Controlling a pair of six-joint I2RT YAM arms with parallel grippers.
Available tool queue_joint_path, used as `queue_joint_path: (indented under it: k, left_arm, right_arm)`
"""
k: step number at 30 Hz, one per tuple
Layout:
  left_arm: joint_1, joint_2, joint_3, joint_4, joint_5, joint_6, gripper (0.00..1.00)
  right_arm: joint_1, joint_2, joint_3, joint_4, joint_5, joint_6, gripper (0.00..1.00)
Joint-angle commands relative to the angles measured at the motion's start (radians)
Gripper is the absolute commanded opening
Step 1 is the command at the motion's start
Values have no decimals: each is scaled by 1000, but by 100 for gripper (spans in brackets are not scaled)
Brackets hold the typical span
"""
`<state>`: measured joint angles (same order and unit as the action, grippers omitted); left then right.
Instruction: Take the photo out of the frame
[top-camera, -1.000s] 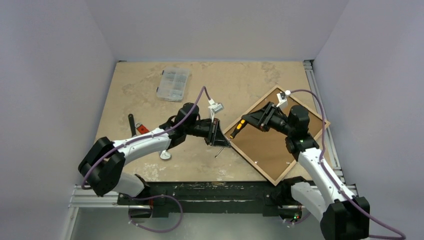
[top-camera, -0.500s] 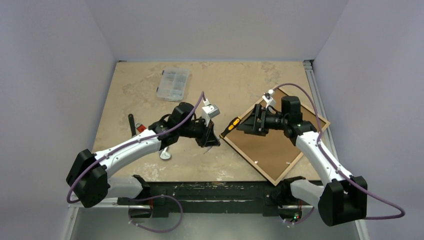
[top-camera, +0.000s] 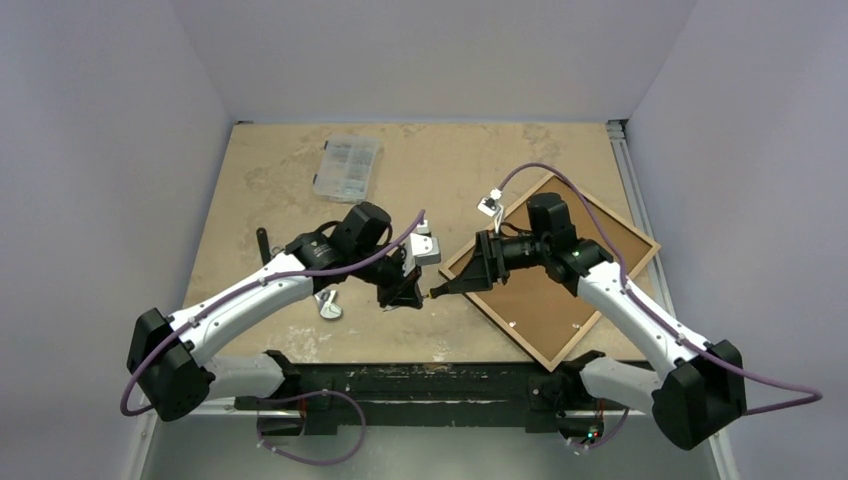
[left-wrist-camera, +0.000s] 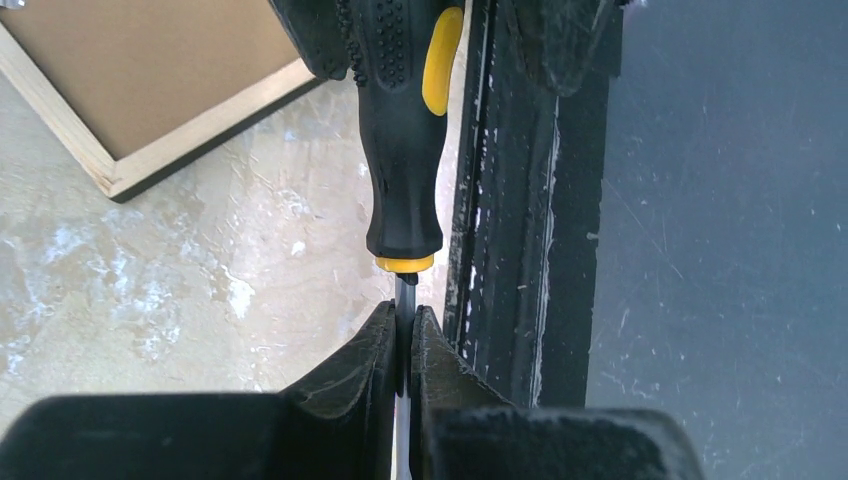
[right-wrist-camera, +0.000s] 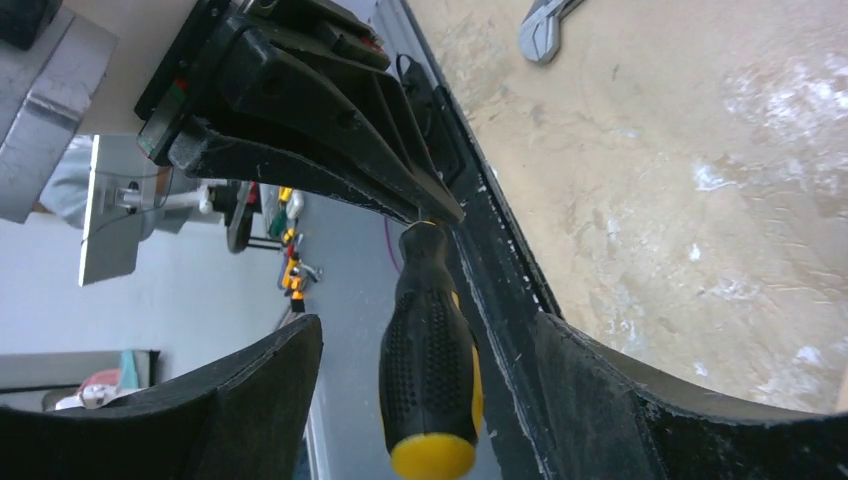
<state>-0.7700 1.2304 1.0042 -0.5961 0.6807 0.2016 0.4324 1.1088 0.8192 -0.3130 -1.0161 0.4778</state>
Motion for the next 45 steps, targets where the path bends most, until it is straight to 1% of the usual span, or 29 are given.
queue_joint_path:
  k: [1,5,8,11,13,15,18,22,25,27,30,31,32,33,35,36,37,38,40,41,42,44,45]
  left_arm:
    - [-12,-2,30,1,63,69,0]
    - [-12,0,22,9,59,71,0]
    - [-14,0,19,15,63,71,0]
    - [-14,0,16,16,66,71,0]
    - [-14,-4,11,16,63,73,0]
    - [-14,-10,4,18,61,76,0]
    - [-15,-16,-2,16,56,78,0]
    - [-15,-16,-4,10,52,82,0]
    - [-15,-10,-3,7,49,83,0]
    - [-15,-10,-1,10,52,83,0]
    - [-18,-4,0,6,53,84,0]
    - [-19,-1,2,4,50,85,0]
    - [-18,-2,4,3,51,85,0]
    - [-20,-2,5,4,49,84,0]
    - [-19,-5,8,21,25,60,0]
    - [-18,-7,8,42,-12,24,7]
    - [-14,-7,7,62,-73,-32,24]
    - [1,-11,5,82,-106,-70,34]
    - [49,-25,-6,138,-116,-156,50]
    - [80,-32,-10,166,-102,-187,54]
    - [108,-42,-13,201,-101,-247,57]
    - [168,-53,-22,276,-154,-365,58]
    - [193,-48,-20,300,-167,-424,57]
  right_arm:
    - [56,10,32,72,-30,-9,74]
    - [114,48,28,74,-17,-19,65]
    - [157,90,39,58,23,-40,60]
    - [171,112,55,58,69,-41,55]
    - [175,122,61,72,70,-31,49]
    - [175,121,68,52,89,-46,49]
    - [175,118,81,0,106,-83,59]
    - [175,106,104,-59,116,-115,64]
    - [175,108,119,-113,106,-155,63]
    - [175,112,110,-109,66,-158,60]
    - [174,109,96,-92,57,-156,55]
    - [176,112,94,-83,41,-151,49]
    - [181,118,95,-75,25,-150,28]
    - [188,121,101,-78,37,-151,2]
    - [191,93,90,-79,156,-116,0]
    - [191,60,78,-66,245,-82,0]
    - [190,29,69,-70,353,-37,0]
    - [182,7,69,-108,454,-7,0]
    - [151,-11,93,-210,655,-5,0]
    - [130,-25,93,-227,691,-5,0]
    - [104,-42,81,-226,719,-2,0]
    - [62,-75,68,-241,807,14,0]
    - [49,-88,74,-267,853,4,0]
